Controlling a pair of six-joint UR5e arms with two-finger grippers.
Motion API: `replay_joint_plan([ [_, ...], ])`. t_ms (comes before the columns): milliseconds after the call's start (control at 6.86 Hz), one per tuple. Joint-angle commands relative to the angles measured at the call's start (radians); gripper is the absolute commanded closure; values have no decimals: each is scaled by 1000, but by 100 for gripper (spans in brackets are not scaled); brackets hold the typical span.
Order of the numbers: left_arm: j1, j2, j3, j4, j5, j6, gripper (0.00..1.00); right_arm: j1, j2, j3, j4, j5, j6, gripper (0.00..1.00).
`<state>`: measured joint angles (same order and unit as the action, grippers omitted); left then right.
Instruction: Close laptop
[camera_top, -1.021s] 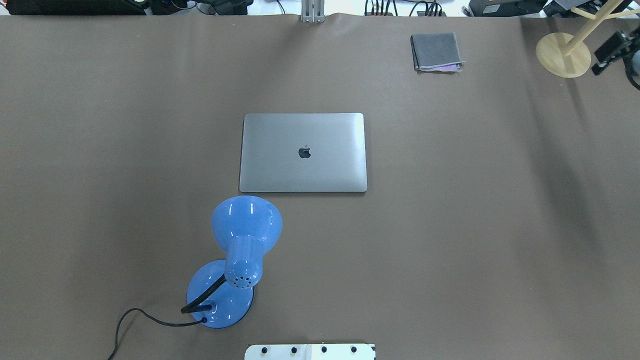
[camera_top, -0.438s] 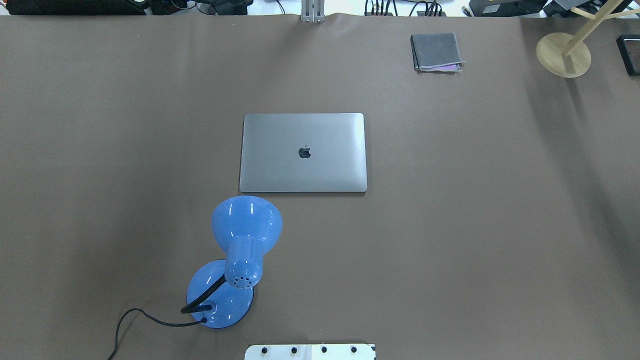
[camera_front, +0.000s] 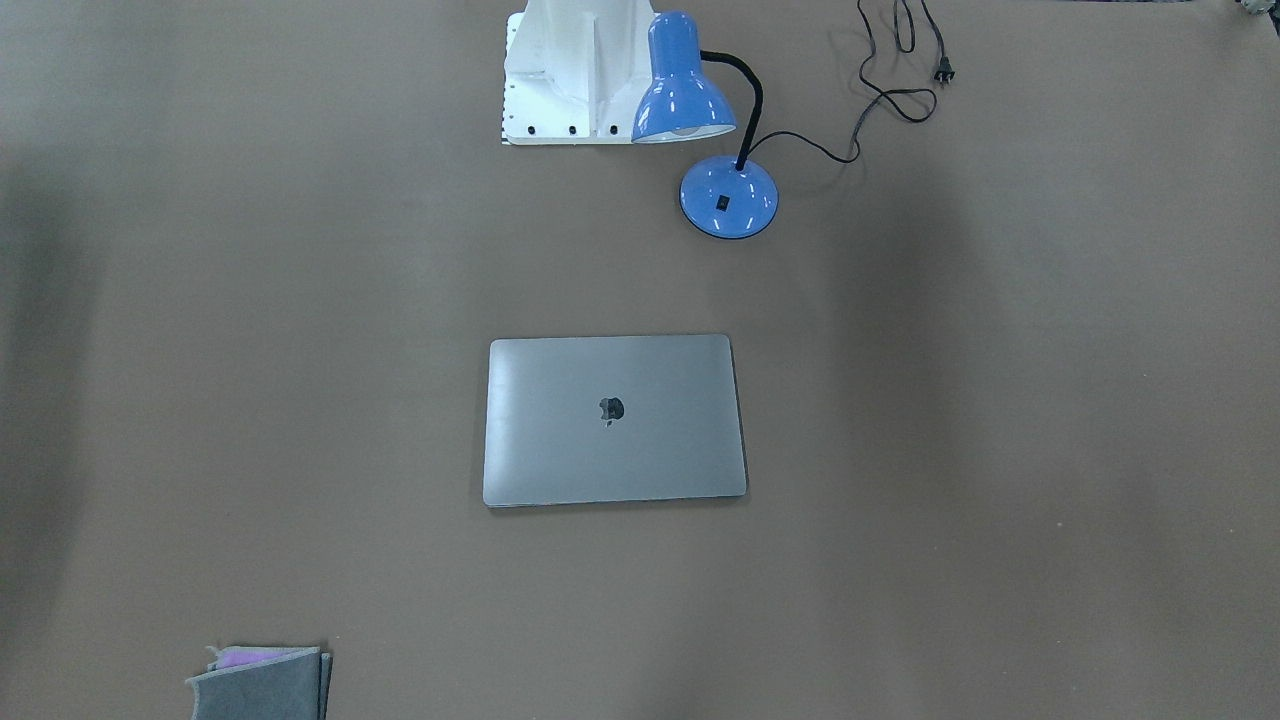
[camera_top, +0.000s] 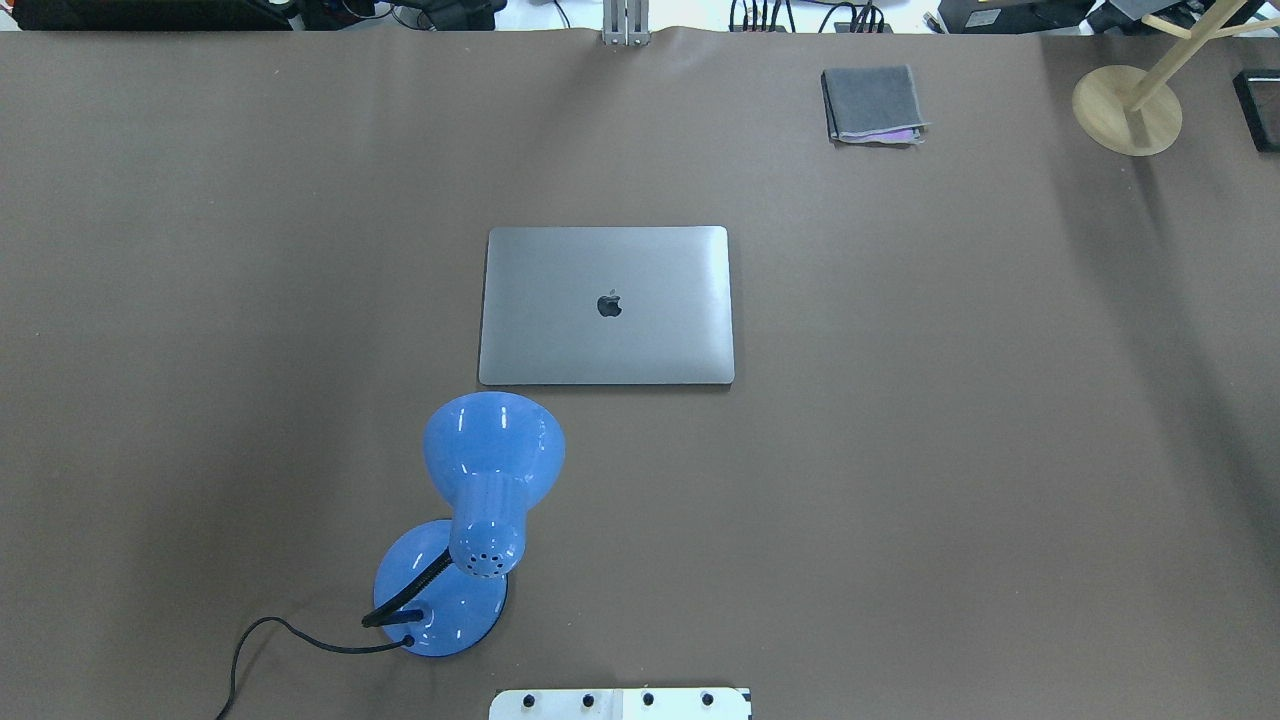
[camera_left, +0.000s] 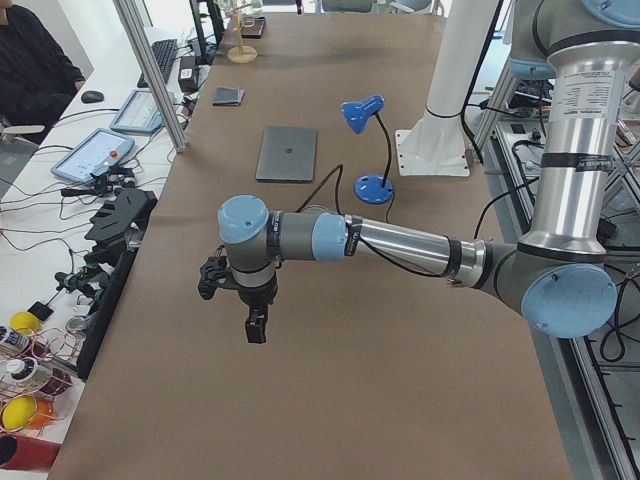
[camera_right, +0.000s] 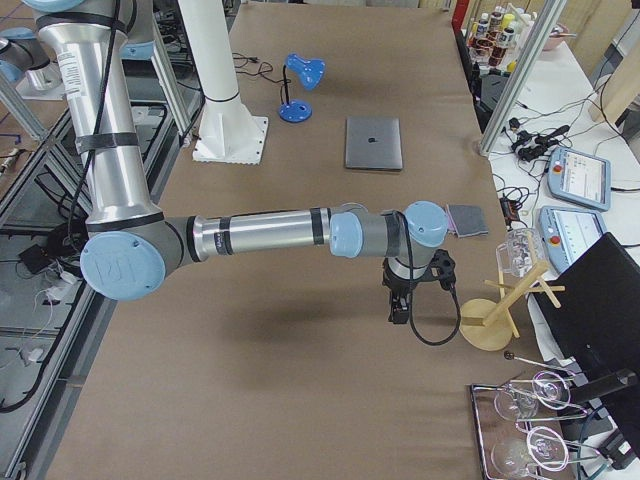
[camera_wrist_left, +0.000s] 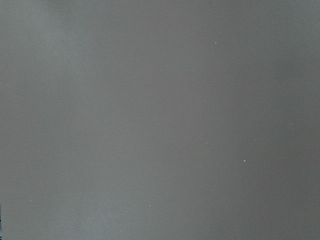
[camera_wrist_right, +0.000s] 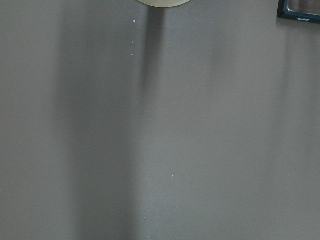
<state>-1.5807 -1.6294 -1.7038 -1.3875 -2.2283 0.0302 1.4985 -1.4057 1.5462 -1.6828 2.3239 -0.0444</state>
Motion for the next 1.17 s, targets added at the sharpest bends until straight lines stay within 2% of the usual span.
replay_joint_plan([
  [0,1,0,12,1,-2,-1,2,9,4,3,0,0,0,0],
  [1021,-1,2,26,-1,-24,1,2,9,10,3,0,-6,1,0],
])
